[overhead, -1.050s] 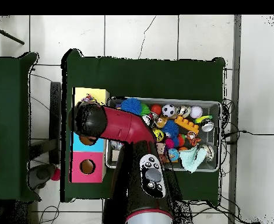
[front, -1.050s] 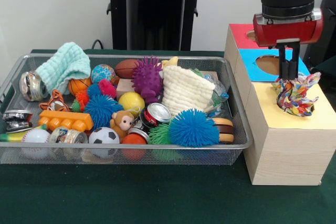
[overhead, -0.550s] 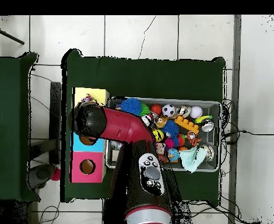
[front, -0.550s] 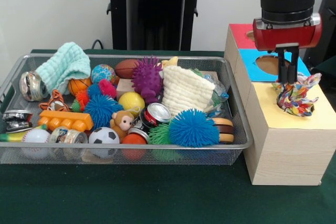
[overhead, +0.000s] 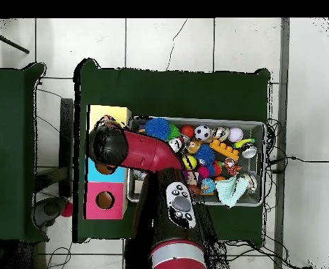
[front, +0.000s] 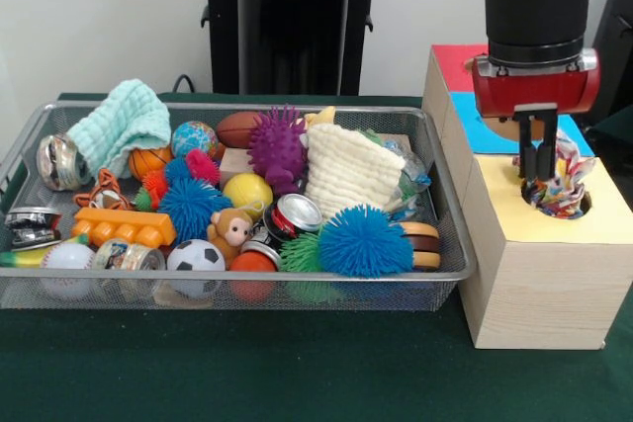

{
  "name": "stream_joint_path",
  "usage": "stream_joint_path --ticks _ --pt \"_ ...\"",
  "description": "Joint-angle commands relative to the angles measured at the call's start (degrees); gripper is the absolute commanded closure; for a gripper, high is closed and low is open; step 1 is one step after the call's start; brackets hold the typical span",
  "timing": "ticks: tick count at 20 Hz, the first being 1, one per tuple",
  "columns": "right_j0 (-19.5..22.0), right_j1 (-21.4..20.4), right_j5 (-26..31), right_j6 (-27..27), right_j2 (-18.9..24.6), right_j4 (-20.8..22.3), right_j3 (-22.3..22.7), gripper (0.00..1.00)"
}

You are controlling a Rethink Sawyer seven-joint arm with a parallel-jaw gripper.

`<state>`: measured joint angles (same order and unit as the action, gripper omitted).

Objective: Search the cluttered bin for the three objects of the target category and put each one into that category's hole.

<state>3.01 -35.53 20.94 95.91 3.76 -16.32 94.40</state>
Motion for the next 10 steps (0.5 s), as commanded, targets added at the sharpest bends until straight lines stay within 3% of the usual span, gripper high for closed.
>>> stream_joint_path --ticks 1,10 --pt "1.27 2.48 0.0 12.83 5.29 -3.74 4.05 1.0" --pt "1.33 2.85 0.18 13.18 5.96 -6.23 4.11 1.0"
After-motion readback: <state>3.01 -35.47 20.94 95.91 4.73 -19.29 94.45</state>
